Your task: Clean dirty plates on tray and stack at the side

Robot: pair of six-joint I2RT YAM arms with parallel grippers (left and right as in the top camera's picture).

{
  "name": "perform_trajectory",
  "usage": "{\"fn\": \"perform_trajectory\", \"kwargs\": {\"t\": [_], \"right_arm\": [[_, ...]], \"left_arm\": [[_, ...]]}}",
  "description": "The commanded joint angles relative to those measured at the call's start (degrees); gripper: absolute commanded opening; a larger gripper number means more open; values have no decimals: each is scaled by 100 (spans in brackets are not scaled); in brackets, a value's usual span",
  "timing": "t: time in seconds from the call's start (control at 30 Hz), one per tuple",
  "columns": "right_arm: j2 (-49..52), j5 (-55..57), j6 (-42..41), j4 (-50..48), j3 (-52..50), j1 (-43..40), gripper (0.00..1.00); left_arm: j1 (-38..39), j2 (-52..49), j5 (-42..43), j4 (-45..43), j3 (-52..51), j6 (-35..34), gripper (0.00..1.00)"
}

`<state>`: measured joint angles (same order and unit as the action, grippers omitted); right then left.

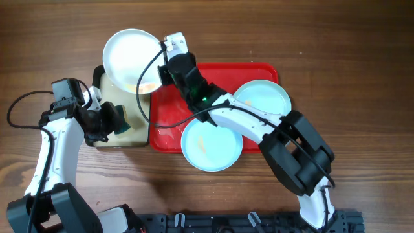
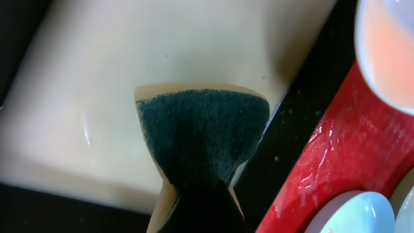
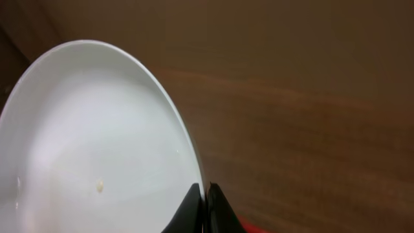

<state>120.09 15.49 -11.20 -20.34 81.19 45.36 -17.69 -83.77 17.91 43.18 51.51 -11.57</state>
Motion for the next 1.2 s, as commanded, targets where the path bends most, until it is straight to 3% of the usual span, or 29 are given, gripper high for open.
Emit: {"fn": "perform_trajectory", "kwargs": {"t": [0.0,0.33,0.67,0.9,1.17], "right_arm": [[164,149,1244,-319,33,59,4],[164,151,3130,-1318,33,308,4],[164,151,6264,-2916,33,675,4],[164,120,7278,-3322,33,697,4],[164,105,7429,-3327,33,697,4]], "left_arm": [[-15,50,7,-2,-24,107,4],[-15,50,7,-2,-24,109,4],[-15,50,4,-9,-24,109,4],[-15,50,4,-24,-24,109,4],[-15,50,4,-291,-24,85,4]]}}
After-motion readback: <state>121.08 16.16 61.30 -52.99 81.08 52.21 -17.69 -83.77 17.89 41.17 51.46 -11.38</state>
